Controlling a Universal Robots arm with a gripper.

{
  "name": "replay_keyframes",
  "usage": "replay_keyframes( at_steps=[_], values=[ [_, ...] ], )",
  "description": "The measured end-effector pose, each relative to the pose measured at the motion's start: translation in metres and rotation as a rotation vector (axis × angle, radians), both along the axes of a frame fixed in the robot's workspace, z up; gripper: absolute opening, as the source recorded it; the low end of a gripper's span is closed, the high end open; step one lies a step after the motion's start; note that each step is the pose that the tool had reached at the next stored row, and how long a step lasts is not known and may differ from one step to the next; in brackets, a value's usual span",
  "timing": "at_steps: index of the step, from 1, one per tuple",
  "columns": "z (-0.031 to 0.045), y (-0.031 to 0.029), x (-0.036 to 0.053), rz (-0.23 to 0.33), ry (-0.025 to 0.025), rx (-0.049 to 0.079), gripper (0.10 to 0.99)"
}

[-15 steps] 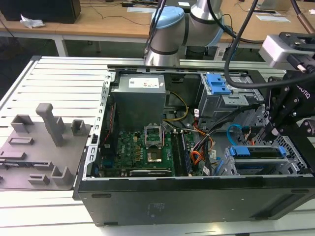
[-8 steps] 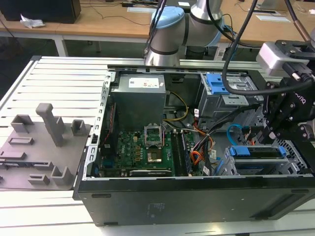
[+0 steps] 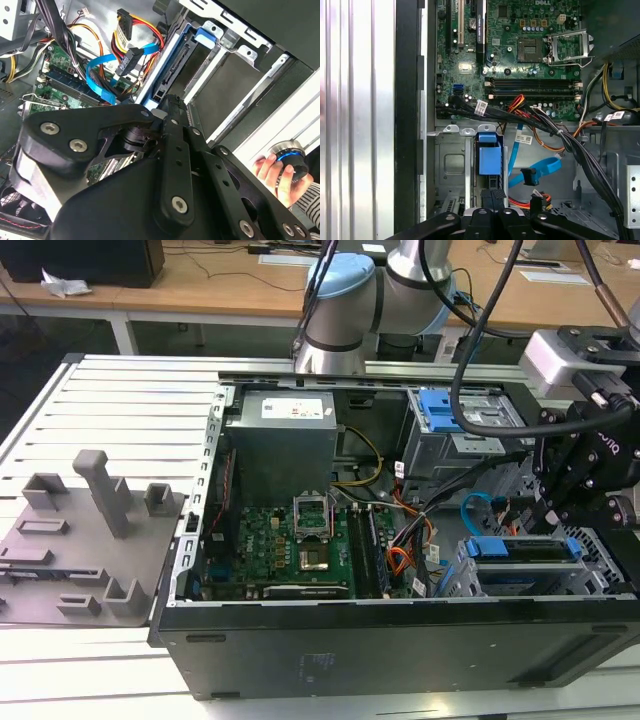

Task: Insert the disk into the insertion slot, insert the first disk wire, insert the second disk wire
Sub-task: 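Insert the disk into the insertion slot, then insert the first disk wire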

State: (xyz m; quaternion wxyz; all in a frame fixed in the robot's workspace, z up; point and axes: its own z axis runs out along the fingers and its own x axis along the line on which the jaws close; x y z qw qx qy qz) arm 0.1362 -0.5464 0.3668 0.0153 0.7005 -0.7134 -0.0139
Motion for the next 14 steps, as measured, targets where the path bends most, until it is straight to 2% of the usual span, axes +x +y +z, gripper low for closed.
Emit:
replay_keyframes(
  at_steps=[9,12,13,14],
  values=[
    [0.0,0.0,0.0003,0.0,0.0,0.0,0.114],
    [0.0,0.0,0.0003,0.0,0.0,0.0,0.294],
    [0.0,0.0,0.0004,0.0,0.0,0.0,0.294],
    [0.0,0.0,0.0004,0.0,0.0,0.0,0.361]
  ],
)
